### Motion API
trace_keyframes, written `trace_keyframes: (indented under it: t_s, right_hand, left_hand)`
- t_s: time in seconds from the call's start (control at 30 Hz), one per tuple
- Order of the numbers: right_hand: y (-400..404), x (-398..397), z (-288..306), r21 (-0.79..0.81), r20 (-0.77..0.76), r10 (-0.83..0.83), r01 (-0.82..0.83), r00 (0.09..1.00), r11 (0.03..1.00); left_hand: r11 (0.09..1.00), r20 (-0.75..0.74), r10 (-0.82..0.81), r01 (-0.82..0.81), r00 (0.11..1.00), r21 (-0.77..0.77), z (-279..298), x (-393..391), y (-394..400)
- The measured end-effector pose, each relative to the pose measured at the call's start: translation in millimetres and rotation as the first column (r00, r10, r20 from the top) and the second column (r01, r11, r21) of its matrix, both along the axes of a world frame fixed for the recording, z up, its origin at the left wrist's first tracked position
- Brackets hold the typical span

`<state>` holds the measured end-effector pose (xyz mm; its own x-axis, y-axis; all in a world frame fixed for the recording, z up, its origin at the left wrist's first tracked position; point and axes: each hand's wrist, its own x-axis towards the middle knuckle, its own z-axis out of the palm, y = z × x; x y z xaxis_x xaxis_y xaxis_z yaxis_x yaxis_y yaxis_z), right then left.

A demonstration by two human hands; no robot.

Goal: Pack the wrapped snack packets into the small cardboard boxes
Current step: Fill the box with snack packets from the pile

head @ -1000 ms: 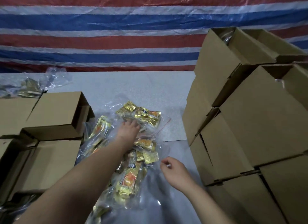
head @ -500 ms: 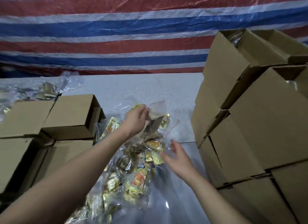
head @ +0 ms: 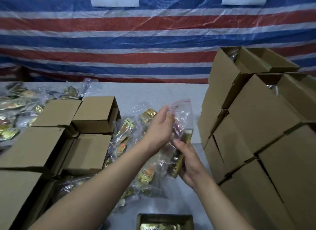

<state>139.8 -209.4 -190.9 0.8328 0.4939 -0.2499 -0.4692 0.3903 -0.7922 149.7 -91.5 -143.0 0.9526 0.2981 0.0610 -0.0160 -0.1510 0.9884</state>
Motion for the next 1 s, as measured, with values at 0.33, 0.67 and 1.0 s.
trace_keyframes:
  t_s: [0.33,0.67,1.0]
  right_hand:
    - [-36,-38,13,0.075,-0.144,0.051,-0.04,0.988,0.996]
    - [-57,-51,-6,-0.435,0.228,0.171,-0.056,0.958,0.899]
    - [-54,-93,-87,-0.99,-0.019,0.991,-0.141,0.135,0.0]
  left_hand:
    - [0.978,-0.06,-0.124,0.132,0.991,0.162,-43,-66,-17]
    - [0.961,-0.256,-0.229,0.26,0.939,0.091,-82,-132,21]
    - [0.936,-0.613,-0.214,0.338,0.761,0.093,-206,-221,18]
